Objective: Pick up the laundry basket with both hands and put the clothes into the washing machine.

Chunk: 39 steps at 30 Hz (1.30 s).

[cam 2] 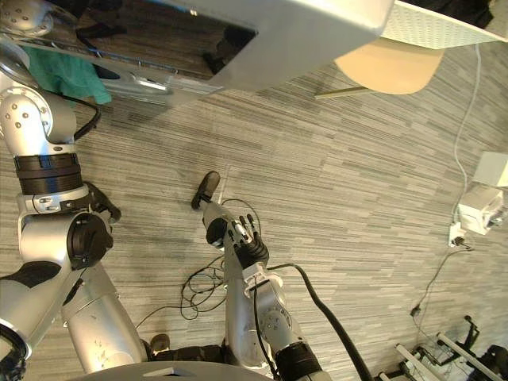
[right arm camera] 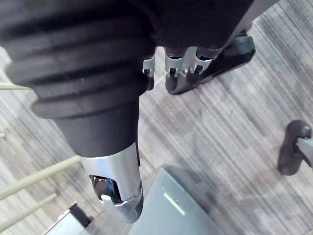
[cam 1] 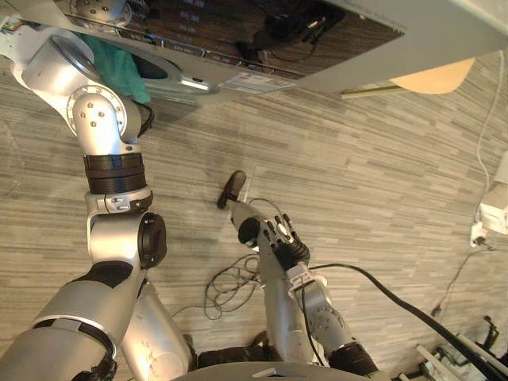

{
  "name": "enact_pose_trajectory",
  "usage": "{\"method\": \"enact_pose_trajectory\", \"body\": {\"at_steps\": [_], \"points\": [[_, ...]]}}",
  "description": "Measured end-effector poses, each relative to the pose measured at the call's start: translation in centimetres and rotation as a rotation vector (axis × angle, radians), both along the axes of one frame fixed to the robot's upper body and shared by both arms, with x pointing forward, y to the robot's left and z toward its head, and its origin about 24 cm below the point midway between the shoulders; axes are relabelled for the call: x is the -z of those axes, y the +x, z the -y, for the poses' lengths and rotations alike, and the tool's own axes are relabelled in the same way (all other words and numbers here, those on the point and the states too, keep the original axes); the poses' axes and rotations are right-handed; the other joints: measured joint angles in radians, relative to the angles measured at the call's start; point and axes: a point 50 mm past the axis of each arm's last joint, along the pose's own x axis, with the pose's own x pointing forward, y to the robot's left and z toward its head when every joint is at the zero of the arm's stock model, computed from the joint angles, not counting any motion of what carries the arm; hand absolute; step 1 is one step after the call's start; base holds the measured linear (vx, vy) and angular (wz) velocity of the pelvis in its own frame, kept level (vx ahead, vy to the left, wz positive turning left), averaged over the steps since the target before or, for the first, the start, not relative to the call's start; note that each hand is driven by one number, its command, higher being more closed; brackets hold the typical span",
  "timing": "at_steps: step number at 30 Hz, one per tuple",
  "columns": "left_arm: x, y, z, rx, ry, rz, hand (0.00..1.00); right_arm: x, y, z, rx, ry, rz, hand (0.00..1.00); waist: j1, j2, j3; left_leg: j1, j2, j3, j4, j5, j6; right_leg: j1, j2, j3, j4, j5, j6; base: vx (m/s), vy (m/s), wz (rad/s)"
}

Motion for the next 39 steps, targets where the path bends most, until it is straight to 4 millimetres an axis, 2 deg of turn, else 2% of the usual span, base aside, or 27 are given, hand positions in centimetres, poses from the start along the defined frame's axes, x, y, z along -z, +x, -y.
{"method": "enact_pose_trajectory", "body": {"at_steps": [4, 8, 10, 14, 20, 22, 26, 31, 35, 36, 38, 39], "points": [[-0.7, -0.4, 0.5, -0.002, -0.016, 0.055, 1.00, -0.1, -0.5, 0.1, 0.016, 0.012, 0.007, 0.00, -0.014, -0.014, -0.009, -0.052, 0.019, -0.036, 0.036, -0.018, 0.006, -0.003, 0.020, -0.016, -0.024, 0.020, 0.000, 0.02, 0.057, -0.12], [-0.1, -0.5, 1.2, 0.032, -0.076, 0.083, 1.00, -1.5, -0.2, -0.5, 0.011, 0.044, 0.061, 0.00, -0.025, -0.020, -0.013, -0.065, 0.021, -0.038, 0.056, -0.031, 0.018, 0.003, 0.033, -0.017, -0.067, 0.055, 0.008, 0.03, 0.069, -0.11], [0.1, -0.6, 1.0, 0.029, -0.104, 0.096, 1.00, -2.7, 0.0, -0.6, 0.006, 0.056, 0.112, 0.00, -0.037, -0.025, -0.016, -0.076, 0.034, -0.038, 0.073, -0.040, 0.023, 0.009, 0.050, -0.017, -0.098, 0.074, 0.009, 0.04, 0.059, -0.17], [-0.2, -0.3, 0.6, 0.028, -0.110, 0.077, 1.00, -3.6, 0.0, -0.8, -0.010, 0.053, 0.156, 0.00, -0.047, -0.045, -0.030, -0.076, 0.052, -0.036, 0.085, -0.051, 0.018, 0.022, 0.073, -0.010, -0.139, 0.096, 0.010, 0.05, 0.056, -0.17], [-0.8, 0.3, 1.1, 0.060, -0.113, 0.051, 1.00, -3.5, -0.1, 0.8, -0.008, -0.023, 0.161, 0.00, -0.046, -0.051, -0.034, -0.077, 0.058, -0.035, 0.086, -0.056, 0.019, 0.056, 0.097, -0.005, -0.220, 0.145, 0.009, 0.04, 0.056, -0.03], [-1.0, -0.1, 1.4, 0.068, -0.131, 0.079, 1.00, -2.9, -0.9, 1.8, 0.025, -0.043, 0.137, 0.00, -0.046, -0.051, -0.034, -0.090, 0.059, -0.043, 0.087, -0.058, 0.019, 0.058, 0.101, -0.005, -0.237, 0.154, 0.006, 0.03, 0.049, -0.04], [-1.4, -0.9, 2.4, 0.058, -0.112, 0.123, 1.00, -1.7, -2.4, 3.3, 0.080, -0.055, 0.083, 0.00, -0.046, -0.051, -0.034, -0.115, 0.051, -0.054, 0.088, -0.055, 0.021, 0.053, 0.101, -0.019, -0.252, 0.164, 0.010, 0.05, 0.045, 0.04], [-0.9, -0.5, 3.3, 0.092, -0.117, 0.185, 1.00, -4.0, -1.7, 3.5, 0.044, -0.069, 0.180, 0.00, -0.047, -0.051, -0.034, -0.083, 0.016, -0.027, 0.050, -0.043, 0.026, 0.054, 0.073, -0.021, -0.251, 0.164, 0.010, 0.07, 0.052, 0.13], [-1.0, -0.4, 3.1, 0.081, -0.085, 0.147, 1.00, -4.1, -1.7, 3.5, 0.036, -0.076, 0.183, 0.00, -0.046, -0.051, -0.034, -0.077, 0.011, -0.022, 0.035, -0.038, 0.025, 0.054, 0.069, -0.024, -0.251, 0.164, 0.010, 0.06, 0.022, 0.05], [-1.0, -0.3, 2.7, 0.050, -0.048, 0.105, 0.00, -4.0, -1.8, 3.5, 0.037, -0.077, 0.179, 0.00, -0.046, -0.051, -0.034, -0.076, 0.011, -0.022, 0.035, -0.037, 0.025, 0.057, 0.069, -0.024, -0.253, 0.164, 0.010, 0.06, 0.022, 0.02], [-1.2, 0.1, 1.9, -0.027, 0.068, 0.019, 0.00, -4.1, -1.7, 3.6, 0.040, -0.077, 0.185, 0.00, -0.044, -0.051, -0.034, -0.075, 0.011, -0.022, 0.035, -0.036, 0.026, 0.060, 0.070, -0.024, -0.260, 0.170, 0.010, 0.04, 0.021, 0.02], [-1.6, 0.4, 1.4, -0.096, 0.192, -0.042, 0.00, -4.1, -1.7, 3.8, 0.046, -0.079, 0.188, 0.00, -0.039, -0.051, -0.034, -0.075, 0.011, -0.020, 0.034, -0.035, 0.027, 0.065, 0.073, -0.023, -0.275, 0.179, 0.009, 0.00, 0.000, 0.00]]}}
